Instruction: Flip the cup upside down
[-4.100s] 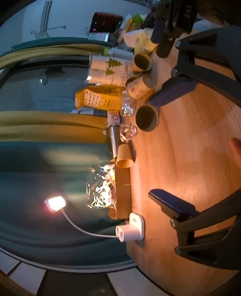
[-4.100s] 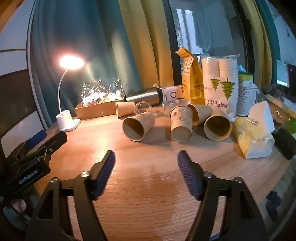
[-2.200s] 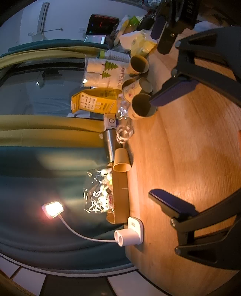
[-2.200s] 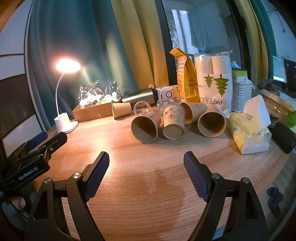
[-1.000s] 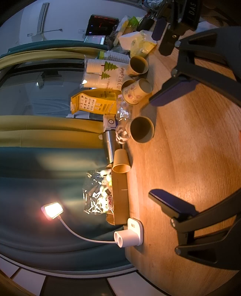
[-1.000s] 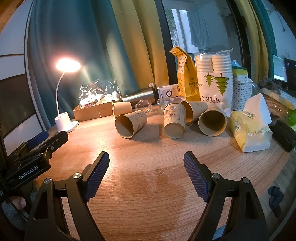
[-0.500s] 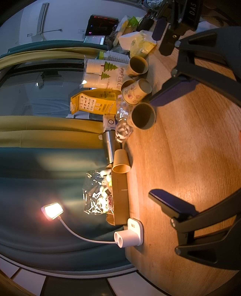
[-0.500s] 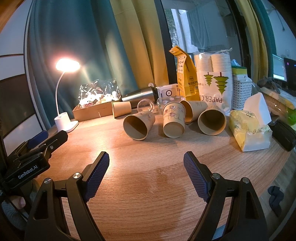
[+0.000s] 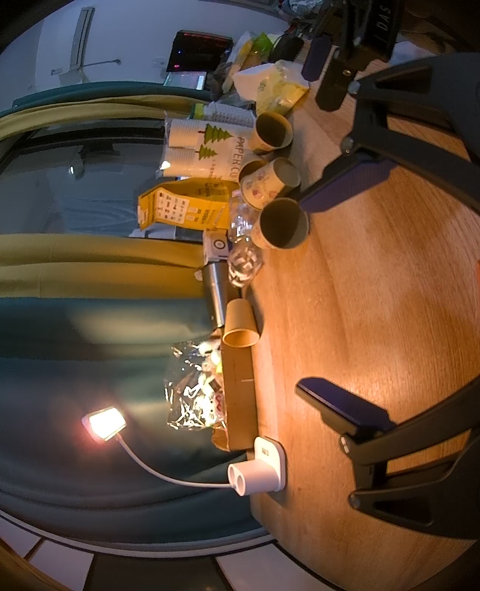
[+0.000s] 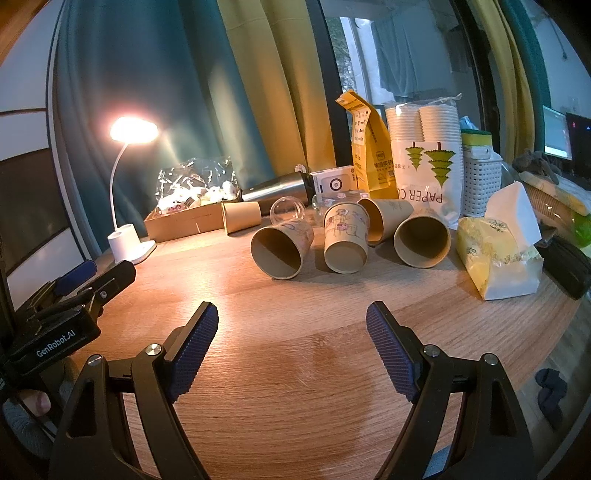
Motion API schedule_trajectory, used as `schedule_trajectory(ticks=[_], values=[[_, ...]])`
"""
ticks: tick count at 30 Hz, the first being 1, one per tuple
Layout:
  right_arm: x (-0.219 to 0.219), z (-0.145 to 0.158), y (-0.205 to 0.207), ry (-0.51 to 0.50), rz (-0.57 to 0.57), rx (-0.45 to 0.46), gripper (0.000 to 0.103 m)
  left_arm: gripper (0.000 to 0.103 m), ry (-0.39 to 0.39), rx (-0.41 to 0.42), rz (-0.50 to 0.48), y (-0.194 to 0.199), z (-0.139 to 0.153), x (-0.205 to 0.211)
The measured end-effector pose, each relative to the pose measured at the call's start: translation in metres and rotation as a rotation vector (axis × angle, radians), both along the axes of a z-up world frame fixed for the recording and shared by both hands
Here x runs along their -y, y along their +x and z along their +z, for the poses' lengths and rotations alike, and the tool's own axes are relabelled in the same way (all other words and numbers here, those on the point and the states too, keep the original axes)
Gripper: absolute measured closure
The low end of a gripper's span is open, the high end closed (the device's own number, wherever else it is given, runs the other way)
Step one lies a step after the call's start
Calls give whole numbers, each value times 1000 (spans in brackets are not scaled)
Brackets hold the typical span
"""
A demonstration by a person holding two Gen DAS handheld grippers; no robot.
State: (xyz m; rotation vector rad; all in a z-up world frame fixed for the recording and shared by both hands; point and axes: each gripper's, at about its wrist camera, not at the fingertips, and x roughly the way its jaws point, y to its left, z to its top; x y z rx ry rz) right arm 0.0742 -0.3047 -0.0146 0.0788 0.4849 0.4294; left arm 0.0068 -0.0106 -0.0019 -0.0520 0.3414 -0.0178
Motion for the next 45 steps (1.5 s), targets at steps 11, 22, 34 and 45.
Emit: schedule_trajectory(ticks=[11, 22, 34, 45], values=[[24, -10, 12, 47, -27, -40, 18, 11, 38, -244, -114, 43, 1, 14], [38, -22, 23, 64, -29, -94, 18, 11, 77, -484, -219, 162, 19, 39], [54, -27, 27, 94, -45, -98, 18, 11, 53, -715, -263, 283, -13, 59], [65, -30, 28, 110, -65, -107, 18, 37, 44, -787, -284, 290, -45, 63]])
